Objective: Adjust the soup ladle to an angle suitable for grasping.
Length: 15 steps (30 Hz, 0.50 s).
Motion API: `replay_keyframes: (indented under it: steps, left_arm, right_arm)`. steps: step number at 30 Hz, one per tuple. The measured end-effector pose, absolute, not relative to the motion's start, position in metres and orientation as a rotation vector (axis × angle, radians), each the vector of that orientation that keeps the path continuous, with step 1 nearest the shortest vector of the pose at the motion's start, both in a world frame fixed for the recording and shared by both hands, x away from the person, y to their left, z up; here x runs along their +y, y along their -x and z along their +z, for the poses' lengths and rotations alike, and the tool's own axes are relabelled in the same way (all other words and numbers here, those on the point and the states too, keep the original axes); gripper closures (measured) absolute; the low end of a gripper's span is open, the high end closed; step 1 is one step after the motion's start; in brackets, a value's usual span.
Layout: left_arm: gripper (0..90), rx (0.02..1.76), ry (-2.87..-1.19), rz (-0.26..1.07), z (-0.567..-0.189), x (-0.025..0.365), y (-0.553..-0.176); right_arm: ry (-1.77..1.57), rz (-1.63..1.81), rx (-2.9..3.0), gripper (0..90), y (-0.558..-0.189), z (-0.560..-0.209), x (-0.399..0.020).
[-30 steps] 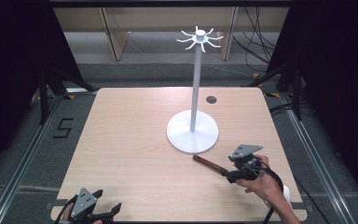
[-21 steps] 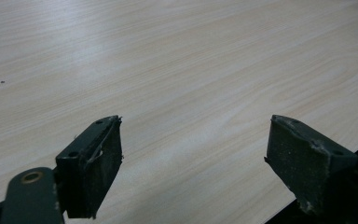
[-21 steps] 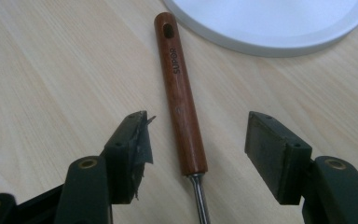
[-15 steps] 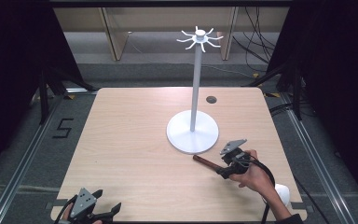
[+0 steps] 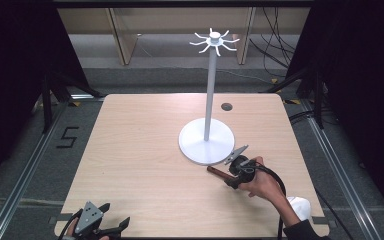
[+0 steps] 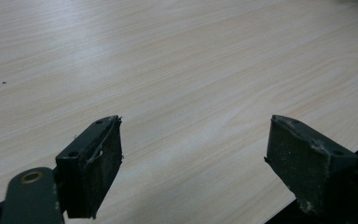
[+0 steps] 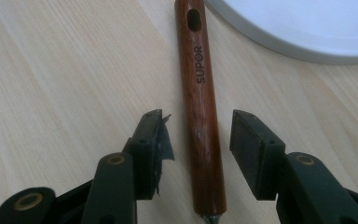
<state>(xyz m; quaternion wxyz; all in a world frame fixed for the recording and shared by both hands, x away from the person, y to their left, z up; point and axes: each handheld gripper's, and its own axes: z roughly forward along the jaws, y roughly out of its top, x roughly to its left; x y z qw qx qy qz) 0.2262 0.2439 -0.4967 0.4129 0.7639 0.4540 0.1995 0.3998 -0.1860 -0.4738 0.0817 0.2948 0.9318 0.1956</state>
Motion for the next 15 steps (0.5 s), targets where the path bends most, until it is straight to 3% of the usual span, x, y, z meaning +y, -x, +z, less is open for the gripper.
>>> replay_keyframes:
  steps: [15]
  left_arm:
    - [17.5,1.159,-1.903,0.495,-0.4973,0.2427,-0.2258]
  right_arm:
    - [-0.849,0.462,2.814,65.1,-0.4101,-0.4798,-0.1804]
